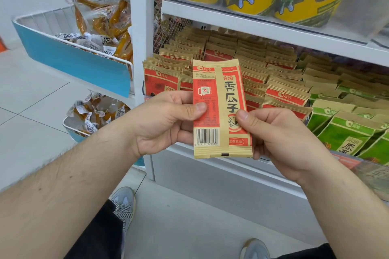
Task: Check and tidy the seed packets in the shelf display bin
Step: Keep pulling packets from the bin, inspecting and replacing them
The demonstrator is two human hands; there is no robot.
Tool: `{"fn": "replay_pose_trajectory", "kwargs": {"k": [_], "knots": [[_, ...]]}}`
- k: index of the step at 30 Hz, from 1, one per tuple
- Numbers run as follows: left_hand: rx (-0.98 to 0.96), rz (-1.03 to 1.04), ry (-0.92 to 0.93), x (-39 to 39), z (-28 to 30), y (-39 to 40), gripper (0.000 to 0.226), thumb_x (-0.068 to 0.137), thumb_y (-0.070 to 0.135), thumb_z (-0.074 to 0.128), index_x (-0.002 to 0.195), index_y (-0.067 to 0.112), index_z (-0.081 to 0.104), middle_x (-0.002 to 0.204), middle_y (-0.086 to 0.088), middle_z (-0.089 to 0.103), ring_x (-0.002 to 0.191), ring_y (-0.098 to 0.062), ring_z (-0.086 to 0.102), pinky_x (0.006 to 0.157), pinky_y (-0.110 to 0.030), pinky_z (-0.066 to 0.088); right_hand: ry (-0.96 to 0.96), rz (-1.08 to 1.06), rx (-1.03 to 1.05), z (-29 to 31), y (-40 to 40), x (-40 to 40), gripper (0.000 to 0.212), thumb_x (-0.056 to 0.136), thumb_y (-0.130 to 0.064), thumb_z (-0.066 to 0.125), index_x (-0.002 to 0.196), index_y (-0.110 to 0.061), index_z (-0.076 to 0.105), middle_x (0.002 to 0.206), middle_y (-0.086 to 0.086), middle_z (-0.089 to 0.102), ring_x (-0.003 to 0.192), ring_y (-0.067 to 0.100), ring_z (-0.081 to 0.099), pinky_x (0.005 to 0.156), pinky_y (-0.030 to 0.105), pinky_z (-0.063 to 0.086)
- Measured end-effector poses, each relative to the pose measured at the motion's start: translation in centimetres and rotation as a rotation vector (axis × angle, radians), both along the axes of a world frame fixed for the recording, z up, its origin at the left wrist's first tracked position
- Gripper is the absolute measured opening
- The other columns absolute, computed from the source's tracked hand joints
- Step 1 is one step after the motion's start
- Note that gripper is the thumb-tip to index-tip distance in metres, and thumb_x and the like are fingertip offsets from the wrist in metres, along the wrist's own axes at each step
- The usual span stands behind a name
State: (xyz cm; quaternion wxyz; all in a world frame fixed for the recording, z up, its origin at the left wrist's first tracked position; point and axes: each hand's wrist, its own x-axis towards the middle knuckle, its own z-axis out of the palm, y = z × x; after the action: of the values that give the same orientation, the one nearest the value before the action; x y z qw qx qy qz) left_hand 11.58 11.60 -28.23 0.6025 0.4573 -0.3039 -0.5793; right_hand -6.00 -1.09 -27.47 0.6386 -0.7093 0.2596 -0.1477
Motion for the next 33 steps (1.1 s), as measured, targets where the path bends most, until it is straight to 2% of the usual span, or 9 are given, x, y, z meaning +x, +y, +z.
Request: {"fn": "replay_pose_trajectory", "kwargs": {"k": [6,13,15,18,22,24,27,30,33], "knots": [[-0.078,0.083,-0.044,-0.1,-0.1,0.0,0.031,0.080,0.028,0.070,0.109,0.015,0.072,0.108,-0.014,0.072,0.093,-0.026,0.072,0.067,-0.034,0.060,-0.080,-0.041,-0.035,-0.7,0.1,0.4,0.046,0.072,-0.043,0.063,0.083,0.001,0.073,0.078,0.024,0.070,0.060,0.028,0.051,0.044,0.024,0.041],[-0.112,0.066,-0.058,0.5,-0.5,-0.1,0.033,0.075,0.037,0.075,0.103,0.020,0.075,0.103,-0.010,0.074,0.091,-0.023,0.072,0.069,-0.033,0.060,-0.152,-0.144,-0.017,-1.6,0.8,1.0,0.043,0.076,-0.046,0.063,0.086,-0.006,0.075,0.086,0.022,0.073,0.074,0.036,0.058,0.057,0.034,0.046],[-0.143,0.056,-0.075,0.6,-0.7,-0.1,0.047,0.070,0.051,0.074,0.105,0.021,0.073,0.103,-0.007,0.073,0.095,-0.024,0.069,0.072,-0.033,0.059,-0.192,-0.142,0.104,-1.7,1.5,1.4,0.040,0.080,-0.045,0.057,0.086,-0.010,0.077,0.087,0.018,0.074,0.077,0.033,0.061,0.065,0.039,0.045],[-0.150,0.064,-0.072,0.4,-1.1,-0.5,0.059,0.064,0.055,0.077,0.108,0.017,0.070,0.111,-0.008,0.069,0.103,-0.027,0.062,0.081,-0.033,0.057,-0.228,-0.106,0.453,-1.7,2.7,2.0,0.032,0.086,-0.035,0.050,0.081,-0.011,0.071,0.066,0.007,0.066,0.054,0.018,0.055,0.053,0.027,0.037],[-0.198,0.052,-0.026,-0.5,-1.6,-0.9,0.067,0.068,0.042,0.082,0.117,0.002,0.061,0.099,-0.019,0.061,0.070,-0.017,0.058,0.069,-0.026,0.052,-0.209,0.119,0.776,-2.1,3.9,2.4,0.018,0.075,-0.020,0.058,0.082,-0.005,0.065,0.059,0.007,0.055,0.042,0.014,0.047,0.045,0.024,0.037],[-0.200,0.120,-0.016,-0.8,-1.5,-0.9,0.056,0.068,0.030,0.082,0.114,0.006,0.062,0.094,-0.014,0.069,0.071,-0.019,0.063,0.064,-0.027,0.054,-0.125,0.118,0.569,-2.4,3.5,2.2,0.014,0.072,-0.018,0.068,0.080,-0.009,0.073,0.072,0.009,0.067,0.055,0.021,0.062,0.054,0.028,0.049],[-0.117,0.229,-0.035,-0.9,-0.9,-0.8,0.055,0.073,0.018,0.075,0.123,0.005,0.058,0.109,-0.014,0.072,0.095,-0.029,0.071,0.077,-0.040,0.060,-0.016,-0.111,0.098,-2.0,2.0,2.0,0.023,0.086,-0.033,0.070,0.084,-0.011,0.077,0.087,0.007,0.076,0.082,0.026,0.072,0.082,0.040,0.055],[-0.039,0.273,-0.161,-0.8,-0.7,-0.6,0.049,0.070,0.018,0.071,0.117,0.011,0.060,0.106,-0.010,0.074,0.094,-0.027,0.072,0.077,-0.041,0.060,-0.064,-0.224,0.121,-1.1,1.0,1.7,0.047,0.090,-0.049,0.053,0.080,-0.007,0.072,0.073,0.010,0.069,0.065,0.026,0.060,0.065,0.036,0.045],[-0.019,0.248,-0.231,-0.9,-0.6,-0.5,0.048,0.068,0.017,0.074,0.115,0.014,0.061,0.104,-0.007,0.075,0.093,-0.026,0.073,0.075,-0.039,0.061,-0.062,-0.161,-0.102,-0.6,1.3,1.3,0.038,0.073,-0.043,0.065,0.076,-0.006,0.071,0.062,0.001,0.069,0.050,0.009,0.058,0.049,0.019,0.042]]}}
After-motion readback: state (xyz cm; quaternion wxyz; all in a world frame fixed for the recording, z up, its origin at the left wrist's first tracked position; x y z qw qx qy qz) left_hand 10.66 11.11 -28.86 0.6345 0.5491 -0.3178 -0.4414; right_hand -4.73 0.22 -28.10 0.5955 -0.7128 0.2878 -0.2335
